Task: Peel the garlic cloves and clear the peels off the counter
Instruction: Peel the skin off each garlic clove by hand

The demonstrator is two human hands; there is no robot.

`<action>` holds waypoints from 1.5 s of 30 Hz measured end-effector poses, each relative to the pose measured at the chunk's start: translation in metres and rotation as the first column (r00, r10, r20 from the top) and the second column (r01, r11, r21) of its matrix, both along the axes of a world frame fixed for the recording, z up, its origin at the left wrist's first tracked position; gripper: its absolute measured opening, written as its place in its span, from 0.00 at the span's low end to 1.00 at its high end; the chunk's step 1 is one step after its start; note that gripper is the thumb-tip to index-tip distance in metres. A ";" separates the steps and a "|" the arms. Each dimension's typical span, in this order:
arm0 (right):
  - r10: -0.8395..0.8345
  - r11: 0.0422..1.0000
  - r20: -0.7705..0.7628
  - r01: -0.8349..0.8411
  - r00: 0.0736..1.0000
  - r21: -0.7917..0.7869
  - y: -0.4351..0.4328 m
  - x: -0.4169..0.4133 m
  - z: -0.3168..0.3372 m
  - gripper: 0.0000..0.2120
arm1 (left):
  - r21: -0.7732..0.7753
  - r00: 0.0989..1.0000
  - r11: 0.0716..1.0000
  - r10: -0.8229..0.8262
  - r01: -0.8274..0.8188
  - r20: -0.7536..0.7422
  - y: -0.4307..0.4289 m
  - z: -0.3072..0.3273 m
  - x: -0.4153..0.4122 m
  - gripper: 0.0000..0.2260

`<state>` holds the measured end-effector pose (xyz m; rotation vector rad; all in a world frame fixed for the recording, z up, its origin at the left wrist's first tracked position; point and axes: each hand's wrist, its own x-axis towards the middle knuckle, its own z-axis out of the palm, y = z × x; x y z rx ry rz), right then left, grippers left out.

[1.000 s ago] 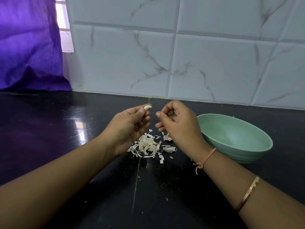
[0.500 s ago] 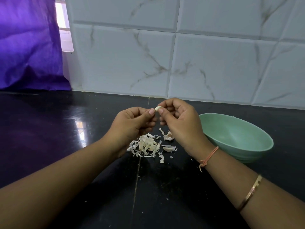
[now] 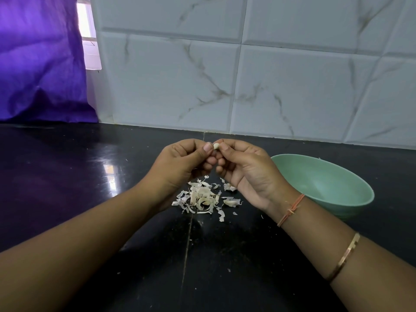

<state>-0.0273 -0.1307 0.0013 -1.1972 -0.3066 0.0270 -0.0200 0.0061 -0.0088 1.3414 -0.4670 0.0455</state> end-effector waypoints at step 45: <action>-0.129 0.989 -0.067 0.124 0.989 -0.081 0.008 -0.003 -0.005 0.04 | 0.318 0.774 0.748 0.390 -0.583 0.499 0.003 -0.007 0.003 0.08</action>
